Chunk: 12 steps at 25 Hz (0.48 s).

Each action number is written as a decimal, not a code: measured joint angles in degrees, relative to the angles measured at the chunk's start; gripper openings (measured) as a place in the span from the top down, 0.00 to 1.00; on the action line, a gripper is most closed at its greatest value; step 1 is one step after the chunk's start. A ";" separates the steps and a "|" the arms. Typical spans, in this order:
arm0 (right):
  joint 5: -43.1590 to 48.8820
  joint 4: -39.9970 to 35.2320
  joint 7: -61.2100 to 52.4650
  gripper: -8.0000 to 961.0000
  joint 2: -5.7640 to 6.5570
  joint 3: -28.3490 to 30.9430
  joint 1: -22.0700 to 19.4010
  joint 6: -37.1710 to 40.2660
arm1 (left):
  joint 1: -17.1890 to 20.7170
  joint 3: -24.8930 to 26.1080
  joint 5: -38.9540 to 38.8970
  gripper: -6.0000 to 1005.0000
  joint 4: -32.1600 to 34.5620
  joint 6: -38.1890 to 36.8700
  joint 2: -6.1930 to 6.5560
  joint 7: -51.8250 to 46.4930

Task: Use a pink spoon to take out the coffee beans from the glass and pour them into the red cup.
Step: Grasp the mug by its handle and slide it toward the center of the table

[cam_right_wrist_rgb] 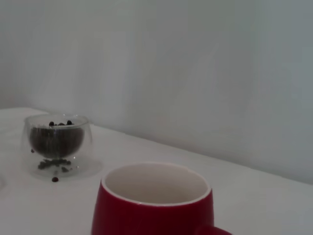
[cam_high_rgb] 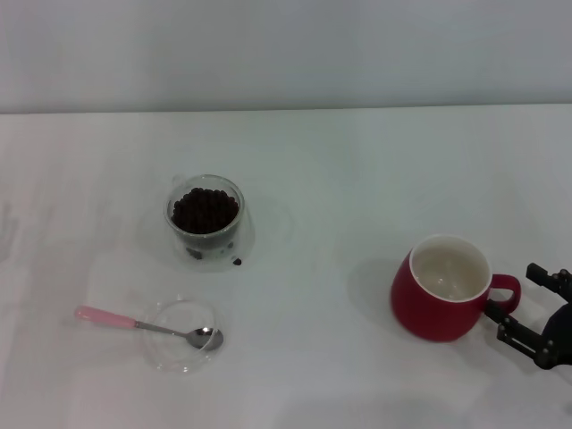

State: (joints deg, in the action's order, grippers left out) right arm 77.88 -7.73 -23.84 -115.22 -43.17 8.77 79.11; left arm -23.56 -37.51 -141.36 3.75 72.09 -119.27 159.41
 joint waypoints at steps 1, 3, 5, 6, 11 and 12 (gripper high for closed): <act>-0.11 0.23 0.76 0.14 -0.04 0.10 0.18 -0.19 | 0.04 -0.01 0.01 0.23 -0.04 0.00 0.00 0.00; -0.13 0.24 0.83 0.14 -0.06 0.10 0.24 -0.24 | 0.14 -0.01 0.02 0.23 -0.11 0.00 0.00 -0.01; -0.17 0.24 0.88 0.15 -0.08 0.11 0.29 -0.34 | 0.27 -0.01 0.01 0.23 -0.15 0.00 -0.04 -0.02; -0.18 0.21 0.91 0.15 -0.08 0.11 0.30 -0.36 | 0.34 -0.01 0.00 0.23 -0.17 0.00 -0.06 -0.02; -0.87 0.24 1.69 0.27 -0.09 0.11 0.41 -0.68 | 0.45 0.00 -0.07 0.23 -0.23 -0.08 -0.09 0.01; -1.38 0.50 2.32 0.31 -0.09 0.11 0.46 -0.75 | 0.45 -0.02 -0.10 0.23 -0.23 -0.06 -0.09 0.01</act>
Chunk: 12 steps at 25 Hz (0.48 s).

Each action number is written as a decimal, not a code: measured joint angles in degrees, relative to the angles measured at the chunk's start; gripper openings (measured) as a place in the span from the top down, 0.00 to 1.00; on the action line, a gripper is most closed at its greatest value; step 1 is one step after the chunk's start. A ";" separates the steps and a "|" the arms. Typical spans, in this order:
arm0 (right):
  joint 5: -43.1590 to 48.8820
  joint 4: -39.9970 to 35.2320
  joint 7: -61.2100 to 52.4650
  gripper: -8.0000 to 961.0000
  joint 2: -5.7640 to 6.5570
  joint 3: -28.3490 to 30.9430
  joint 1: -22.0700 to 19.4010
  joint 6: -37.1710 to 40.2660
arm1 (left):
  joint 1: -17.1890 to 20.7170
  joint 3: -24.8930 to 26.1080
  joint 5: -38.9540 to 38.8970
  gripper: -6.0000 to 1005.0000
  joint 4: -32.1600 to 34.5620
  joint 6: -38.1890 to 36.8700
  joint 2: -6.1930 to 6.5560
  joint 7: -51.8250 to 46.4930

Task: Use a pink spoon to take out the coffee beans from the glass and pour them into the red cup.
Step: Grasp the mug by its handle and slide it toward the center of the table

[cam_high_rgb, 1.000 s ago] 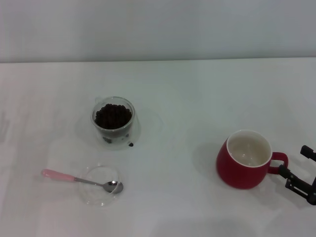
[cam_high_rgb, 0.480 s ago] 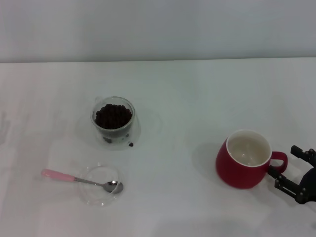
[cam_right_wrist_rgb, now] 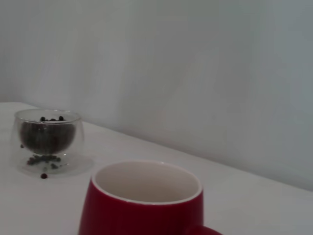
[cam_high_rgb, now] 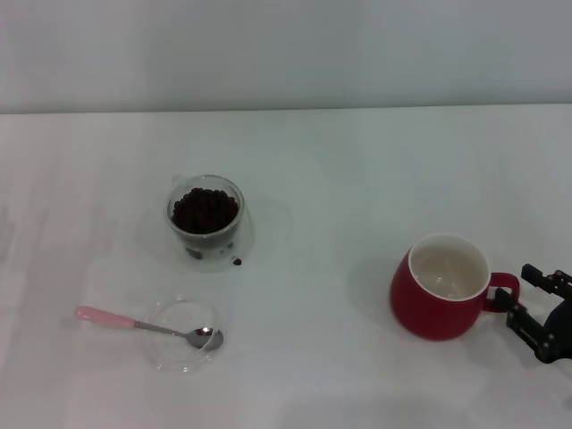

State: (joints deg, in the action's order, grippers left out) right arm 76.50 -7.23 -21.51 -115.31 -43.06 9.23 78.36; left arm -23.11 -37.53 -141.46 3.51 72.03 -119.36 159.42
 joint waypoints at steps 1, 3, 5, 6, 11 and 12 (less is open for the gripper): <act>-0.57 0.34 0.64 0.35 0.00 0.00 0.07 -0.05 | 0.00 0.00 -0.02 0.23 0.00 0.02 0.00 0.01; -1.45 0.88 1.59 0.41 0.00 0.00 0.19 -0.12 | -0.03 0.00 -0.04 0.23 0.00 0.04 0.04 0.04; -1.98 1.05 1.97 0.46 0.00 0.00 0.25 -0.15 | -0.09 0.00 -0.05 0.23 0.00 0.04 0.07 0.07; -2.14 1.09 2.12 0.49 0.00 0.00 0.28 -0.14 | -0.13 0.00 -0.06 0.23 0.00 0.05 0.08 0.07; -2.54 1.24 2.40 0.53 0.00 0.00 0.39 -0.34 | -0.22 0.00 -0.09 0.23 0.30 0.05 0.09 0.08; -2.55 1.33 2.41 0.53 -0.01 0.00 0.46 -0.36 | -0.24 0.00 -0.09 0.23 0.31 0.05 0.09 0.08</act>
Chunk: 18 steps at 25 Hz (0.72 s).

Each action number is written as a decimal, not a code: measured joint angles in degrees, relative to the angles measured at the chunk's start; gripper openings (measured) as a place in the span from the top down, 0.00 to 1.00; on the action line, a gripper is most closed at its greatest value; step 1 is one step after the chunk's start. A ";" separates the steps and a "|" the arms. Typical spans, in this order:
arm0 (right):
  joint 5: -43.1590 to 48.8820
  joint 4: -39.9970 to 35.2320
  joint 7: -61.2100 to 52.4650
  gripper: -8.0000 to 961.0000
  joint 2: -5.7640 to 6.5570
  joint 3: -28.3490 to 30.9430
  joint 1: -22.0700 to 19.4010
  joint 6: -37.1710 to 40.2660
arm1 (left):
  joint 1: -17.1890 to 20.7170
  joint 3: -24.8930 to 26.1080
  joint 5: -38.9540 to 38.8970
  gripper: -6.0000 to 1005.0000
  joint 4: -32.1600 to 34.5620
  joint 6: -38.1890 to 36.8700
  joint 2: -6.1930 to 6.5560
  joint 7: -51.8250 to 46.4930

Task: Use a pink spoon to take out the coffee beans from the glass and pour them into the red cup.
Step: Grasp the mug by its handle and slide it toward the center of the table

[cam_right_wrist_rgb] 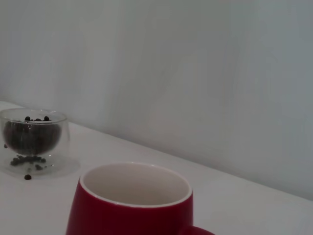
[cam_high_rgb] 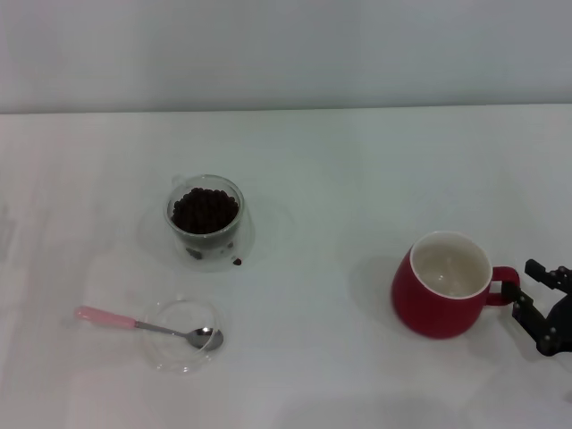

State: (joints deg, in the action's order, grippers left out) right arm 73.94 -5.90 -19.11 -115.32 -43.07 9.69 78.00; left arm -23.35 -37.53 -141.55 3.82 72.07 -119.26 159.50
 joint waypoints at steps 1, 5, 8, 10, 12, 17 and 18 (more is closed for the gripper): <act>-0.02 0.19 0.00 0.54 -0.02 0.00 0.14 -0.01 | -0.03 0.00 -0.01 0.23 0.01 0.00 0.00 0.00; -0.03 1.02 0.02 0.59 -0.06 -0.23 0.91 -0.41 | -0.25 0.00 -0.05 0.23 0.03 -0.14 0.00 0.01; 0.03 1.34 0.03 0.66 -0.08 -0.46 1.51 -1.84 | -0.38 0.00 -0.15 0.23 0.05 -0.28 0.00 0.08; 0.07 1.73 0.11 0.68 -0.08 -0.47 1.98 -2.48 | -0.38 0.01 -0.16 0.23 0.05 -0.32 0.00 0.09; 0.04 2.20 0.40 0.68 -0.08 -0.30 2.33 -2.64 | -0.39 0.04 -0.16 0.23 0.05 -0.33 0.00 0.10; 0.04 2.45 0.83 0.71 -0.08 -0.09 2.46 -2.63 | -0.38 0.01 -0.16 0.23 0.05 -0.41 0.00 0.11; 0.04 2.46 0.83 0.72 -0.08 -0.09 2.46 -2.63 | -0.38 0.02 -0.16 0.23 0.05 -0.41 0.00 0.11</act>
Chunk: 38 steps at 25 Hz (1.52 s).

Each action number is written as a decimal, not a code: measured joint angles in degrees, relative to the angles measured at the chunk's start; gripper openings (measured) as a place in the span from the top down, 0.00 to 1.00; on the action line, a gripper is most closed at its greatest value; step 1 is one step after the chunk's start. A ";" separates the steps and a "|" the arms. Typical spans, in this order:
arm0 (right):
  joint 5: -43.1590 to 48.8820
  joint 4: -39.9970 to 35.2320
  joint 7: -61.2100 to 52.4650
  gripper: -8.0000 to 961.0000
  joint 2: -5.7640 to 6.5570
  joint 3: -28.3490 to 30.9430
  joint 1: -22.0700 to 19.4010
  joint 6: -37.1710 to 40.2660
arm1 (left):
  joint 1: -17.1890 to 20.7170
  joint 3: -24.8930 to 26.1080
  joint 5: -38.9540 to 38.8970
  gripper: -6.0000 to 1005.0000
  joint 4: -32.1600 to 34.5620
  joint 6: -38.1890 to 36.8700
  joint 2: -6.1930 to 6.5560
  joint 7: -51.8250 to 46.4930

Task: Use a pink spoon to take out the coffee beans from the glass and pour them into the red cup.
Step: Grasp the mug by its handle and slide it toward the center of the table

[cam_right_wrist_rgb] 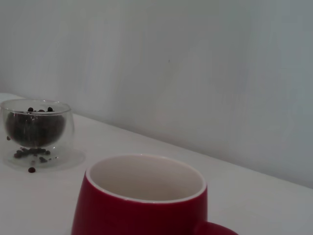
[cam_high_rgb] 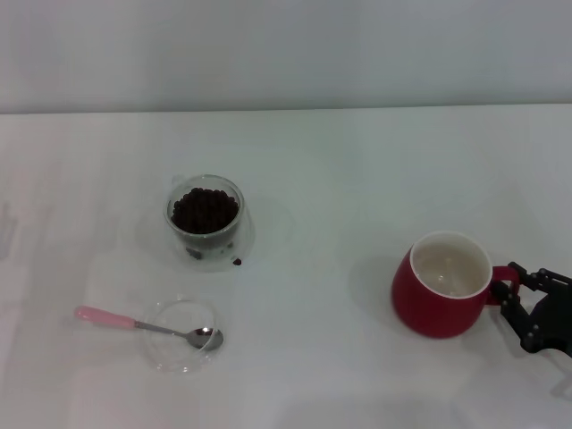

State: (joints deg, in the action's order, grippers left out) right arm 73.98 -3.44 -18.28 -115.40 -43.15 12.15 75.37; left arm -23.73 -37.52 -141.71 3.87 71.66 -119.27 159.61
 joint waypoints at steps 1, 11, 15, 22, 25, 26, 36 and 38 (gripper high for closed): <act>0.00 0.01 0.00 0.73 0.00 0.00 0.00 0.00 | 0.00 0.01 0.00 0.23 0.00 -0.01 0.00 0.00; 0.03 0.02 0.00 0.81 0.10 -0.23 -0.05 0.41 | -0.10 0.00 0.01 0.23 -0.18 -0.04 0.00 0.05; 0.09 0.17 0.00 0.83 0.09 -0.39 0.01 1.73 | -0.10 -0.01 0.04 0.23 -0.26 -0.02 0.00 0.04; 0.52 2.88 0.17 0.83 -0.01 -0.56 1.93 4.75 | -0.02 -0.01 0.16 0.23 -0.37 0.23 -0.02 -0.03; 0.56 4.43 0.96 0.83 -0.19 -0.59 2.99 5.44 | 0.02 -0.02 0.22 0.23 -0.37 0.35 -0.09 -0.05; 0.58 5.07 1.24 0.83 -0.26 -0.59 3.44 5.73 | 0.05 -0.02 0.24 0.23 -0.36 0.37 -0.10 -0.06; 0.72 11.54 4.79 0.83 -0.67 -0.10 8.59 6.38 | 0.40 -0.01 0.23 0.23 -0.35 0.42 -0.14 -0.15; 1.01 12.49 5.52 0.83 -0.76 0.01 9.50 6.25 | 0.40 -0.02 0.26 0.23 -0.35 0.42 -0.18 -0.19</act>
State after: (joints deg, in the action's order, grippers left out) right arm 74.99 9.04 -12.76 -116.17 -43.14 21.65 81.62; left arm -23.33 -37.53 -141.45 3.51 72.08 -119.44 159.42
